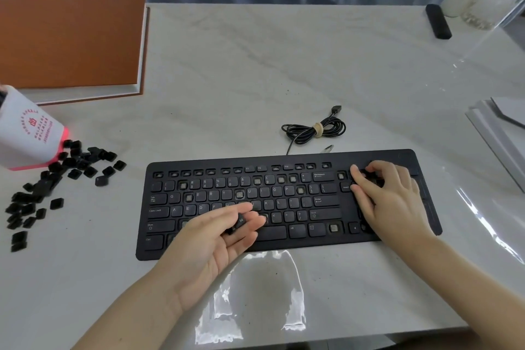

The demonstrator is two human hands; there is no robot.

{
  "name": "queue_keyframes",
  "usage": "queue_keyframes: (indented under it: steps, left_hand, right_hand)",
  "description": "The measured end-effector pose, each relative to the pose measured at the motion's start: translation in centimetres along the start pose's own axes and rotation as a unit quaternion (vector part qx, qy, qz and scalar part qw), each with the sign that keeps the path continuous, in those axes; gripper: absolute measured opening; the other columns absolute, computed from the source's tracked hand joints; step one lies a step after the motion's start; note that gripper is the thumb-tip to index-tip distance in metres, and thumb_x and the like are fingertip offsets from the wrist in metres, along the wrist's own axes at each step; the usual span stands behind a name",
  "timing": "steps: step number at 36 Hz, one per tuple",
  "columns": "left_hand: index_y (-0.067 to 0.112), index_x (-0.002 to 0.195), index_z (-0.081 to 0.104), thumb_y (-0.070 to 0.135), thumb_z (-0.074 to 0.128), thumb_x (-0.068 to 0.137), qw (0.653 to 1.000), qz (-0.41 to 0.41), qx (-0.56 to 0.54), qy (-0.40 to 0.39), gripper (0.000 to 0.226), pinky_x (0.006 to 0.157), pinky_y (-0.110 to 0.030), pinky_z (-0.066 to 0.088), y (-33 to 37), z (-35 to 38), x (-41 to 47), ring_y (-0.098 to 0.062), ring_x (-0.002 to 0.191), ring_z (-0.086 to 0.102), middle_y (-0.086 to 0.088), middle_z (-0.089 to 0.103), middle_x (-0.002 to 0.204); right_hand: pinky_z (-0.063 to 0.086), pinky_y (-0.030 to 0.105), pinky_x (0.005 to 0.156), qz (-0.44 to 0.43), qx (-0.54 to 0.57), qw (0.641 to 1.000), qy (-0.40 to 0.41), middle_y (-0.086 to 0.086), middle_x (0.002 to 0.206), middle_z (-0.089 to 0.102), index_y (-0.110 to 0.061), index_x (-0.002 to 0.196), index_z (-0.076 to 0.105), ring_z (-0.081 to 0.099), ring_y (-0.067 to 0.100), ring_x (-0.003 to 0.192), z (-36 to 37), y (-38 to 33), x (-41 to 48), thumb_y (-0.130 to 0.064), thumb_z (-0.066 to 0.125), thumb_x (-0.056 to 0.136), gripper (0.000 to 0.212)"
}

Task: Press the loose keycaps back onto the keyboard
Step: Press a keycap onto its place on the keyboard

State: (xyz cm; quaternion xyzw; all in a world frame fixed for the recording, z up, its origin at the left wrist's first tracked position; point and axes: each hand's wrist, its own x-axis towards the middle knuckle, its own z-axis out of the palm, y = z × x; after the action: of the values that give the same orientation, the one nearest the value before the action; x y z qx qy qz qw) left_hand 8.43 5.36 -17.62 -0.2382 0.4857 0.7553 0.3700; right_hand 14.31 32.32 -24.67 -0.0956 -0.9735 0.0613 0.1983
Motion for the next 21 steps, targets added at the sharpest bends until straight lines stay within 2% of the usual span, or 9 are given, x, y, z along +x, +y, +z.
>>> queue_keyframes:
  steps: [2, 9, 11, 12, 13, 15, 18, 21]
  left_hand:
    - [-0.008, 0.104, 0.062, 0.000, 0.039, 0.097, 1.000, 0.003, 0.006, 0.001, 0.025, 0.071, -0.030, 0.057, 0.1, -0.1, 0.0, -0.023, 0.081, 0.072, -0.025, 0.068, 0.105]
    - [-0.006, 0.099, 0.061, -0.003, 0.046, 0.095, 0.996, 0.056, 0.053, 0.048, 0.016, 0.068, -0.030, 0.059, 0.4, -1.1, 0.0, -0.027, 0.084, 0.072, -0.020, 0.071, 0.094]
    - [-0.003, 0.097, 0.060, -0.002, 0.047, 0.095, 0.993, 0.080, 0.056, 0.064, 0.014, 0.071, -0.030, 0.059, 0.3, -1.4, 0.1, -0.026, 0.085, 0.072, -0.018, 0.072, 0.093]
    - [-0.002, 0.096, 0.060, -0.001, 0.047, 0.095, 0.992, 0.089, 0.050, 0.070, 0.013, 0.072, -0.030, 0.059, 0.3, -1.5, 0.1, -0.025, 0.086, 0.072, -0.017, 0.073, 0.092]
    - [-0.001, 0.094, 0.059, -0.001, 0.046, 0.095, 0.992, 0.096, 0.044, 0.075, 0.013, 0.073, -0.030, 0.058, 0.4, -1.6, 0.1, -0.024, 0.086, 0.072, -0.016, 0.073, 0.092]
    - [0.002, 0.093, 0.059, -0.001, 0.045, 0.096, 0.990, 0.107, 0.030, 0.084, 0.014, 0.076, -0.029, 0.057, 0.4, -1.8, 0.1, -0.022, 0.087, 0.072, -0.013, 0.073, 0.092]
    - [0.006, 0.090, 0.059, 0.002, 0.045, 0.097, 0.987, 0.125, 0.016, 0.100, 0.016, 0.085, -0.031, 0.055, 0.5, -1.9, 0.3, -0.018, 0.092, 0.070, -0.008, 0.074, 0.093]
    - [0.010, 0.090, 0.058, 0.005, 0.045, 0.097, 0.985, 0.138, -0.004, 0.102, 0.016, 0.088, -0.026, 0.053, 0.5, -1.7, 0.4, -0.013, 0.099, 0.067, -0.003, 0.075, 0.092]
  right_hand:
    - [0.046, 0.045, 0.071, 0.008, 0.003, 1.000, -0.006, 0.014, 0.099, 0.058, -0.012, 0.110, 0.069, 0.043, 0.028, 0.094, 0.1, 0.0, -0.1, -0.032, 0.041, 0.088, 0.041]
    - [0.044, 0.044, 0.077, 0.053, 0.040, 0.998, 0.003, 0.012, 0.097, 0.058, -0.008, 0.108, 0.070, 0.041, 0.025, 0.096, 0.1, -0.9, 0.1, -0.022, 0.051, 0.083, 0.034]
    - [0.042, 0.034, 0.087, 0.081, 0.088, 0.992, 0.027, 0.010, 0.094, 0.058, -0.005, 0.102, 0.071, 0.042, 0.022, 0.094, 0.1, -2.4, 0.2, -0.016, 0.052, 0.082, 0.030]
    - [0.037, 0.021, 0.090, 0.101, 0.124, 0.986, 0.040, 0.008, 0.090, 0.058, -0.005, 0.097, 0.072, 0.042, 0.017, 0.090, -0.1, -3.5, 0.2, -0.012, 0.053, 0.081, 0.026]
    - [0.032, 0.009, 0.086, 0.123, 0.167, 0.977, 0.049, 0.004, 0.085, 0.057, -0.006, 0.093, 0.073, 0.043, 0.011, 0.085, -0.6, -4.9, 0.3, -0.008, 0.055, 0.082, 0.021]
    - [0.034, 0.002, 0.074, 0.176, 0.287, 0.941, 0.022, -0.004, 0.076, 0.058, -0.014, 0.086, 0.073, 0.048, 0.002, 0.072, -1.6, -8.1, 0.7, -0.002, 0.061, 0.082, 0.017]
    - [0.044, 0.009, 0.062, 0.250, 0.467, 0.839, -0.123, -0.009, 0.065, 0.063, -0.028, 0.075, 0.068, 0.054, -0.001, 0.060, -2.9, -12.9, 1.3, -0.005, 0.067, 0.080, 0.024]
    - [0.048, 0.014, 0.058, 0.266, 0.557, 0.754, -0.224, -0.009, 0.061, 0.064, -0.027, 0.076, 0.067, 0.058, 0.001, 0.058, -3.5, -16.7, 1.7, -0.011, 0.069, 0.080, 0.016]
